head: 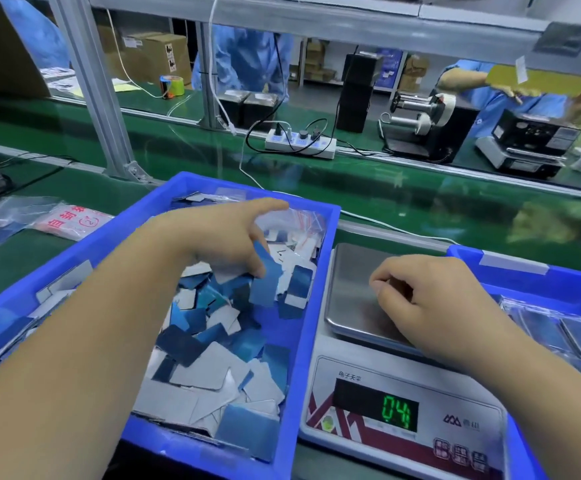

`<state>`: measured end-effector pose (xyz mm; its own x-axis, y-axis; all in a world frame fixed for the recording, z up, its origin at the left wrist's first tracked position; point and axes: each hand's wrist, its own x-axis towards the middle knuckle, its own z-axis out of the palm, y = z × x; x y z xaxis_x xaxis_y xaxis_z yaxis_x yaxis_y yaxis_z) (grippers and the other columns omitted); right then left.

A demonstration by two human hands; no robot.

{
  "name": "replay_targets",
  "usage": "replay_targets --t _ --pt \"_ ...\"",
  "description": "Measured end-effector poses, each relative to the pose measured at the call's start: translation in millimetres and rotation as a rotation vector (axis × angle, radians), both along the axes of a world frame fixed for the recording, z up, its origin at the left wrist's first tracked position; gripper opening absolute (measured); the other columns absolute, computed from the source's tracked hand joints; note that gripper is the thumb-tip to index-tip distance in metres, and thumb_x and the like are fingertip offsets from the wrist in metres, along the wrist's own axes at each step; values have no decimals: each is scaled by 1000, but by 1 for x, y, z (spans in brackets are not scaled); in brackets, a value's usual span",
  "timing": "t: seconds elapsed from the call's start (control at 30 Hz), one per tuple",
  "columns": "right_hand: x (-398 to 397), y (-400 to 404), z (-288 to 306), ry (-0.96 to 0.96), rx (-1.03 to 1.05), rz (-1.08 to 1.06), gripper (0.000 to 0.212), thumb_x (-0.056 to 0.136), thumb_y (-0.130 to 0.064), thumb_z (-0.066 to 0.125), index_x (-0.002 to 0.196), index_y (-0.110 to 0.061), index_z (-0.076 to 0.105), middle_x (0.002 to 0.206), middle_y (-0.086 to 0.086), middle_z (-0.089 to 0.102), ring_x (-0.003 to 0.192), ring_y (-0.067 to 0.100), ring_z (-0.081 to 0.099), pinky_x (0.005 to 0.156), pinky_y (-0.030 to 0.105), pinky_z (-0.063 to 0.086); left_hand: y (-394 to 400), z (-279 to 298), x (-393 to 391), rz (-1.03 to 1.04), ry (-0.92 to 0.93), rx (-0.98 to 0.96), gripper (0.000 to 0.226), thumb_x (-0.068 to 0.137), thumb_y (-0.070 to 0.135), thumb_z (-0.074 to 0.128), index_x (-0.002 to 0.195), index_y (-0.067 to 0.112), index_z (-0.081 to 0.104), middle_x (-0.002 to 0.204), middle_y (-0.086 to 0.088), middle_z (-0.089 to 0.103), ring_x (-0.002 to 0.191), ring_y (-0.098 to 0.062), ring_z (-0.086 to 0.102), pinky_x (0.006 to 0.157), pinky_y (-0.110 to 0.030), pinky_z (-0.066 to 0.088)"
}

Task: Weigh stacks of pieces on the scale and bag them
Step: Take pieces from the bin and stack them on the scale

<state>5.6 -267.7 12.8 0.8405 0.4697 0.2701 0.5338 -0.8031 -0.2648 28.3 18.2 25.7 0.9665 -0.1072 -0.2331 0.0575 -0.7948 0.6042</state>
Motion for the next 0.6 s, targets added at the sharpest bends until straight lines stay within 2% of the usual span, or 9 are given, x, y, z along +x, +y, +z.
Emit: replay_targets --t 0.1,0.17,0.2,0.27,0.33,0.43,0.5,0.6 --pt "4 -4 1 -21 15 -18 15 88 -27 55 75 -31 61 64 -19 57 67 -2 52 59 23 40 -6 9 0 55 -91 -97 63 79 13 82 120 53 57 92 18 71 81 -10 67 62 -23 50" --pt "7 -9 5 -38 55 -46 16 87 -22 57 74 -27 63 61 -17 58 65 0 54 58 21 39 -19 11 1 90 -149 -263 45 79 9 81 104 43 68 95 7 72 79 -19 70 69 -35 60" --pt "9 -12 8 -52 84 -64 16 87 -20 59 74 -26 65 60 -16 59 64 1 54 58 22 40 -29 11 3 99 -172 -348 38 78 7 81 97 38 72 93 0 73 75 -20 70 71 -39 60" --pt "14 -20 16 -76 140 -117 17 88 -18 60 74 -24 67 58 -15 59 67 3 55 57 15 39 -54 8 8 88 -200 -469 29 77 4 82 89 30 75 85 -4 72 66 -16 65 64 -33 58" --pt "19 -28 25 -95 168 -162 17 88 -19 60 74 -25 68 57 -16 59 75 -3 54 58 7 37 -84 2 12 57 -217 -526 24 75 6 82 83 27 75 77 4 72 61 -11 62 57 -26 55" --pt "24 -38 29 -109 170 -211 20 89 -19 60 72 -29 65 56 -18 57 76 -7 53 60 2 34 -125 -11 18 -13 -269 -463 21 75 13 83 85 28 75 81 9 74 64 -5 61 64 -23 54" --pt "26 -43 23 -91 155 -236 22 89 -20 59 71 -32 63 59 -19 57 68 -2 54 59 3 33 -139 -18 20 -73 -338 -360 21 76 17 80 90 30 74 78 19 71 64 6 60 62 -14 50" --pt "31 -45 13 -43 125 -256 24 90 -20 58 70 -32 61 59 -17 57 66 0 52 55 9 33 -139 -23 20 -151 -388 -214 21 76 31 77 96 35 73 85 20 73 77 7 64 67 -12 50"
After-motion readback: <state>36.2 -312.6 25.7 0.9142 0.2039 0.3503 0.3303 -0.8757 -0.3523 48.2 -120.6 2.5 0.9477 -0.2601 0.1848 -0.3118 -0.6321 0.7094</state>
